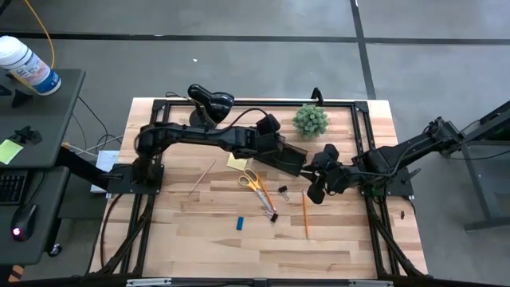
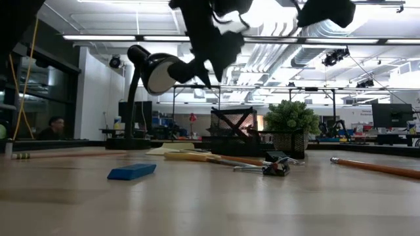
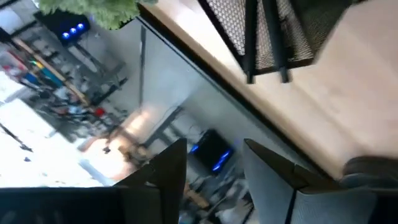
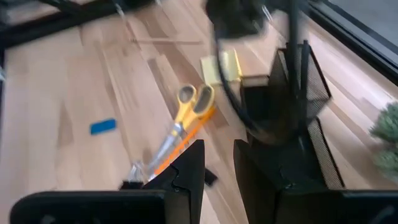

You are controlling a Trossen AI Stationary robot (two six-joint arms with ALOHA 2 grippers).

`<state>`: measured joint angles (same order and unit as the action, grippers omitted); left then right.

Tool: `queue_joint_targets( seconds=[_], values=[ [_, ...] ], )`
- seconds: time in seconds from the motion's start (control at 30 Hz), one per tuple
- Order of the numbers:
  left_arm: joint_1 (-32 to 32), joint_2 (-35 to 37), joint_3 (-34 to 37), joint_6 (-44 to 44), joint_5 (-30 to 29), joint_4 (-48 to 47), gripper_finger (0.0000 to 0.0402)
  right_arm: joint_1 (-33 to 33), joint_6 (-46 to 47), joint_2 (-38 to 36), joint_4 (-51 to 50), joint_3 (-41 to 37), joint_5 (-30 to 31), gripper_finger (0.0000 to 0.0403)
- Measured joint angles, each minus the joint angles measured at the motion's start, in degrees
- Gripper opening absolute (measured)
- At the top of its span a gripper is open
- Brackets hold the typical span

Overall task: Pick and place office supplies into organizer
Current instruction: Put the pink pencil into the desk organizer

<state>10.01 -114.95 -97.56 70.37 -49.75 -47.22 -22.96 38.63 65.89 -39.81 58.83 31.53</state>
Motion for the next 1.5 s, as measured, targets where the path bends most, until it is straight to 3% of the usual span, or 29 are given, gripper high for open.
queue_joint_targets(
  seconds=[0.3,0.43,0.8,1.0,1.2,1.5],
  values=[
    [-4.8,6.2,0.0,-36.1,12.3,-12.3,0.0121,-2.3,2.4,-2.7,-5.2,0.0,3.1,0.0083],
    [-9.0,6.2,0.0,-51.7,14.0,-16.5,0.0108,-2.3,1.8,-3.9,-5.2,0.0,4.1,0.0083],
    [-17.2,6.2,0.8,-72.6,22.7,-27.4,0.0069,-2.3,-1.3,-4.5,-5.5,0.0,3.5,0.0083],
    [-21.7,8.5,9.0,-82.6,28.4,-26.0,0.0052,-2.3,-1.7,-4.5,-5.5,-0.1,2.7,0.0083],
    [-26.4,16.8,21.1,-94.6,30.3,-25.7,0.0040,-2.1,-1.4,-4.5,-3.0,-2.0,1.6,0.0083],
    [-27.7,30.8,39.7,-105.8,32.4,-12.1,0.0047,0.5,-0.7,-3.3,7.3,-3.6,-0.5,0.0083]
  ],
)
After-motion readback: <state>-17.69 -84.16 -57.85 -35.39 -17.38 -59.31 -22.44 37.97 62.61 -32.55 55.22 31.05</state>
